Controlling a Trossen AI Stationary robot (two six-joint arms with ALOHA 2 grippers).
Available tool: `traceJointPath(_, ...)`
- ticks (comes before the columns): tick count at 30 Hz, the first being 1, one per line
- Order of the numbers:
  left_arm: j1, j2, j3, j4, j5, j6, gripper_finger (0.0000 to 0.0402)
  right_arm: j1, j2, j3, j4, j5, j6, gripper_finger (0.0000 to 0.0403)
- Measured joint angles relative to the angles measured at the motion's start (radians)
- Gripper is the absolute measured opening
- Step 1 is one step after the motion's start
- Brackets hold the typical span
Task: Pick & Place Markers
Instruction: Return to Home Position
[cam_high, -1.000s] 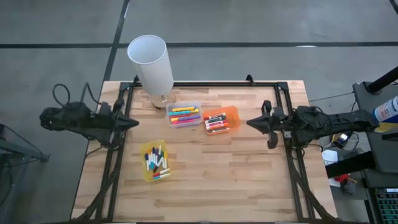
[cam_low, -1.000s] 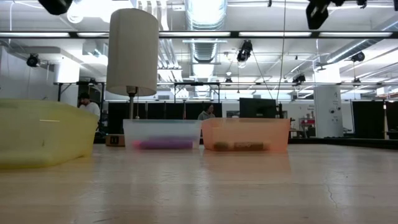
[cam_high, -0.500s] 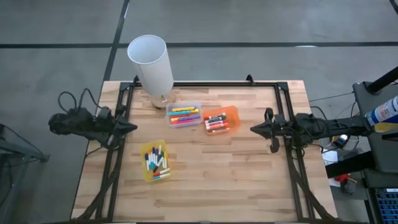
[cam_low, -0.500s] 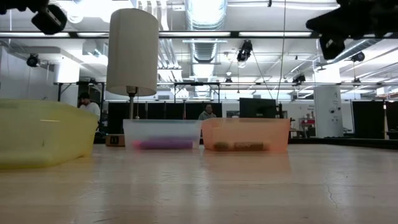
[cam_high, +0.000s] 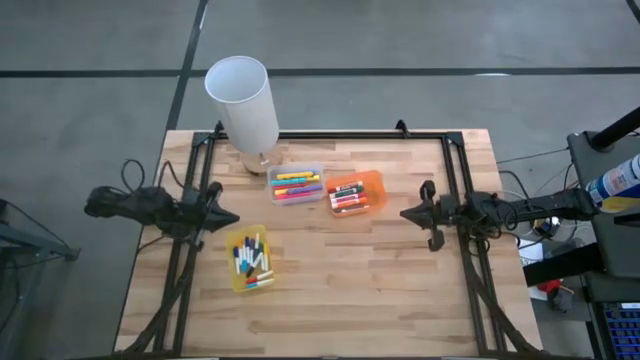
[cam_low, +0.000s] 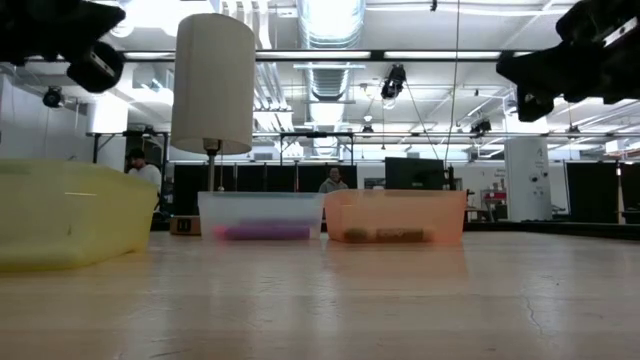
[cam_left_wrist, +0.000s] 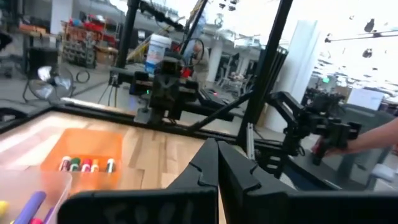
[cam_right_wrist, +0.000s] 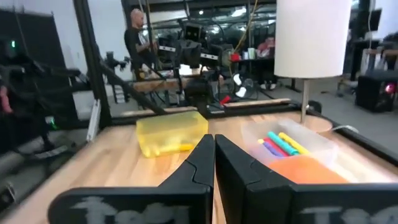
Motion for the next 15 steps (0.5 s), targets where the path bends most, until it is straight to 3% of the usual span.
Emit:
traceJointPath(4, 0.0, 0.0, -0.089, 0.143, -0.005, 0.04, 0.0, 0.0, -0.001, 0.0, -0.005, -0.002, -0.086, 0.0009)
traceJointPath(9, 0.0, -0.001, -0.171, 0.247, -0.007, 0.103, 0.0, 0.0, 0.005, 0.0, -0.009, 0.0, -0.058, 0.0009)
traceJointPath(15, 0.0, 0.004, -0.189, 0.144, -0.01, 0.091, 0.0, 0.0, 0.009, 0.0, -0.012, 0.001, -0.041, 0.0009)
